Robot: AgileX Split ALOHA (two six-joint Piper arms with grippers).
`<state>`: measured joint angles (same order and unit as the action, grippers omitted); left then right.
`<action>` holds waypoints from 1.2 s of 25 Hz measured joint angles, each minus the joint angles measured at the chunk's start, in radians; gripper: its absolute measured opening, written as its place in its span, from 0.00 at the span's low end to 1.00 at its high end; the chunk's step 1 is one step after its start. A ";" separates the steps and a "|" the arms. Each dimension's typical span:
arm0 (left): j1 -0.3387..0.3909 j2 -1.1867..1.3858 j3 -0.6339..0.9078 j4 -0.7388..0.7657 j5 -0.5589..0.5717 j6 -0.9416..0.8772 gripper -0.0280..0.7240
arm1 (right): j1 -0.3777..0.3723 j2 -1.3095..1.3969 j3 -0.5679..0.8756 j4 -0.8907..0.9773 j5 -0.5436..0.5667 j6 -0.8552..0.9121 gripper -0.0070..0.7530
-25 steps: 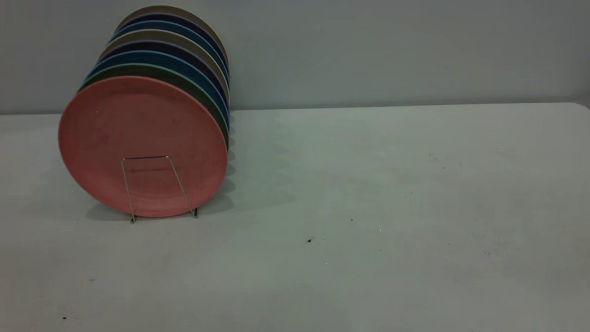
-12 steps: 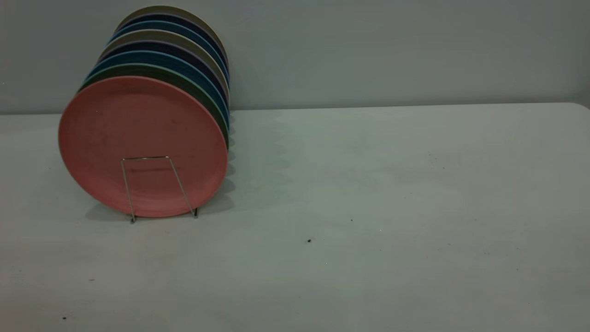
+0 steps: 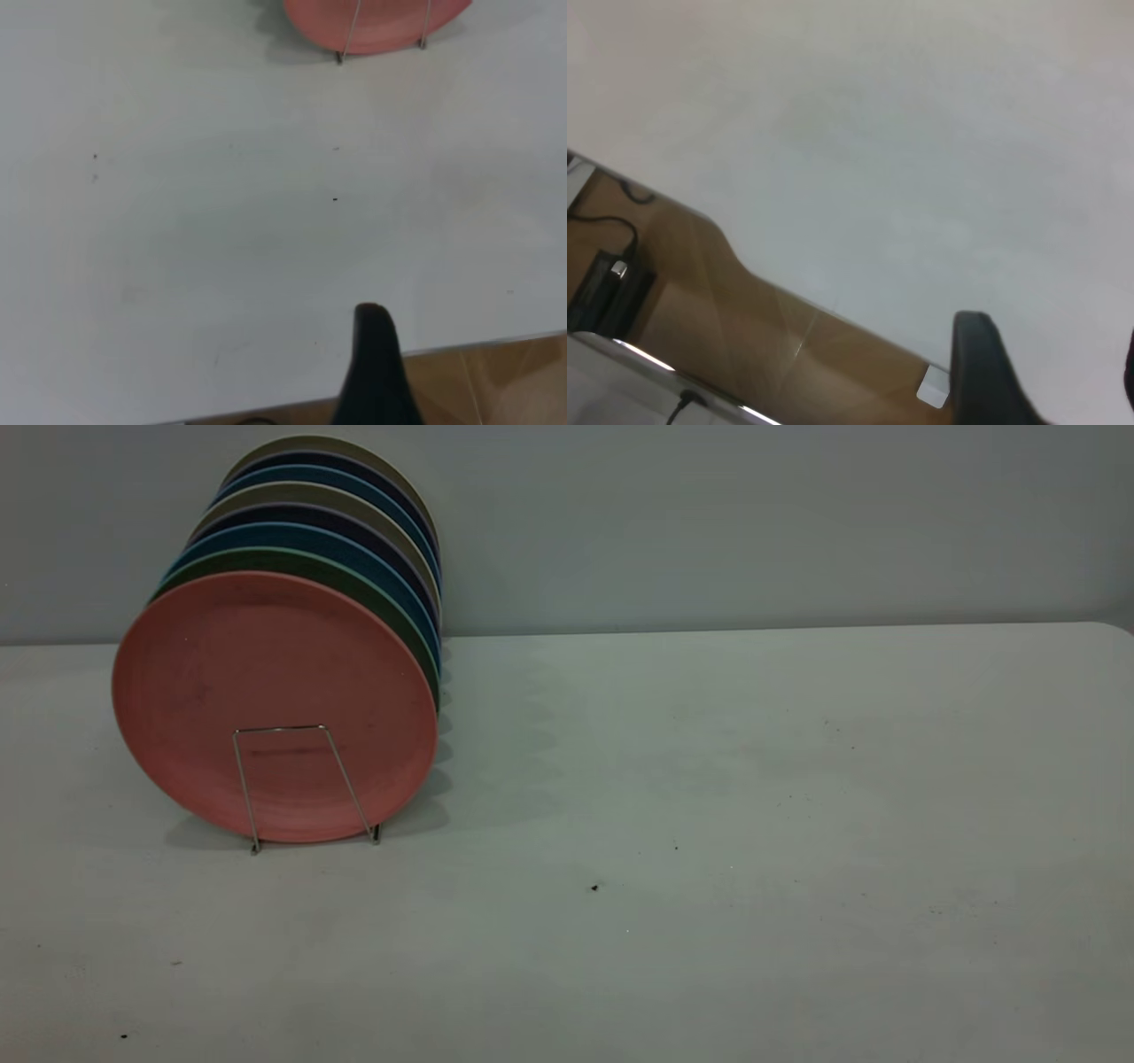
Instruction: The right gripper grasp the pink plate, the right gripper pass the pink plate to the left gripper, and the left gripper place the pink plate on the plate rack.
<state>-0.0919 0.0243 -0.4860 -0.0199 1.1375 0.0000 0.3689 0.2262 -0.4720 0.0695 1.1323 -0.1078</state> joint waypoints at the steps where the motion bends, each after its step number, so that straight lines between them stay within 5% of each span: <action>1: 0.000 0.000 0.000 0.000 0.000 0.000 0.82 | 0.000 0.000 0.000 0.000 0.000 0.000 0.53; 18: 0.000 0.000 0.000 -0.002 -0.001 0.000 0.82 | -0.003 -0.010 0.000 0.000 0.000 0.000 0.53; 24: 0.000 -0.004 0.000 -0.003 -0.001 0.000 0.82 | -0.252 -0.076 0.000 0.019 0.000 0.000 0.53; 30: 0.000 -0.044 0.000 -0.003 -0.001 0.000 0.82 | -0.302 -0.217 0.000 0.026 0.001 0.000 0.53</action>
<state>-0.0919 -0.0200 -0.4860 -0.0225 1.1366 0.0000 0.0669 0.0090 -0.4720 0.0953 1.1333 -0.1078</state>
